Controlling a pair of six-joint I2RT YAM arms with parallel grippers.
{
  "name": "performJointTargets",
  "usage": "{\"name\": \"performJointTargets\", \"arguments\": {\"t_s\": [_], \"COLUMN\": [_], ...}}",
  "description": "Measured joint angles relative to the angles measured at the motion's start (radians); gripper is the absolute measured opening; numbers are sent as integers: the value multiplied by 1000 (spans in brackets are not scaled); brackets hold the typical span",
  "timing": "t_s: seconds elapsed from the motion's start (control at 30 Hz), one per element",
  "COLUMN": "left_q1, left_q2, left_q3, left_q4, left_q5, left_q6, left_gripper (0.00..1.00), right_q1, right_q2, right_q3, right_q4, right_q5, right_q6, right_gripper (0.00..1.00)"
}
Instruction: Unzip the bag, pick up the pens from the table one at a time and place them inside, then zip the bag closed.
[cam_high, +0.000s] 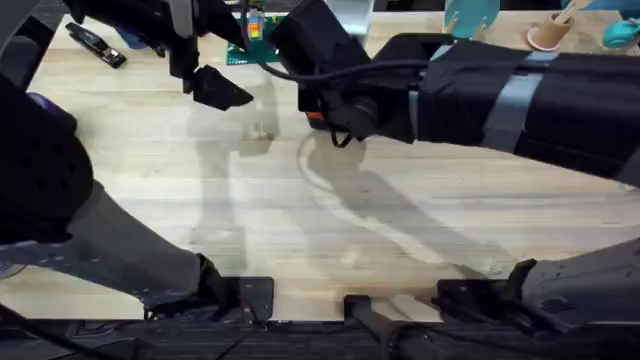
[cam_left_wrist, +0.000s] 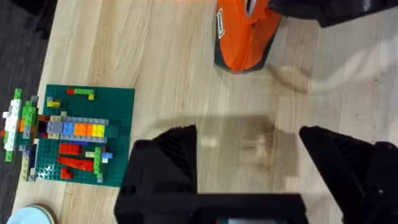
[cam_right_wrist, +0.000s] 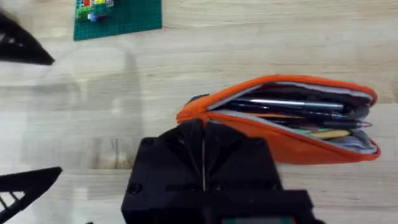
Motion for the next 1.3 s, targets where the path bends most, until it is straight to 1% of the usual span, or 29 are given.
{"name": "performJointTargets", "arguments": {"t_s": [0.33,0.47,0.67,0.83,1.3], "left_q1": [0,0,0,0,0], "left_q2": [0,0,0,0,0], "left_q3": [0,0,0,0,0], "left_q4": [1,37,40,91,71], "left_q5": [0,0,0,0,0], "left_q6": [0,0,0,1,3], "left_gripper": [995,993,995,994,995], "right_q1": [-14,-14,-14,-14,-24], "right_q2": [0,0,0,0,0], "right_q3": [0,0,0,0,0], "right_q4": [0,0,0,0,1], "right_q5": [0,0,0,0,0], "right_q6": [0,0,0,0,0], "right_gripper": [30,29,30,30,30]}}
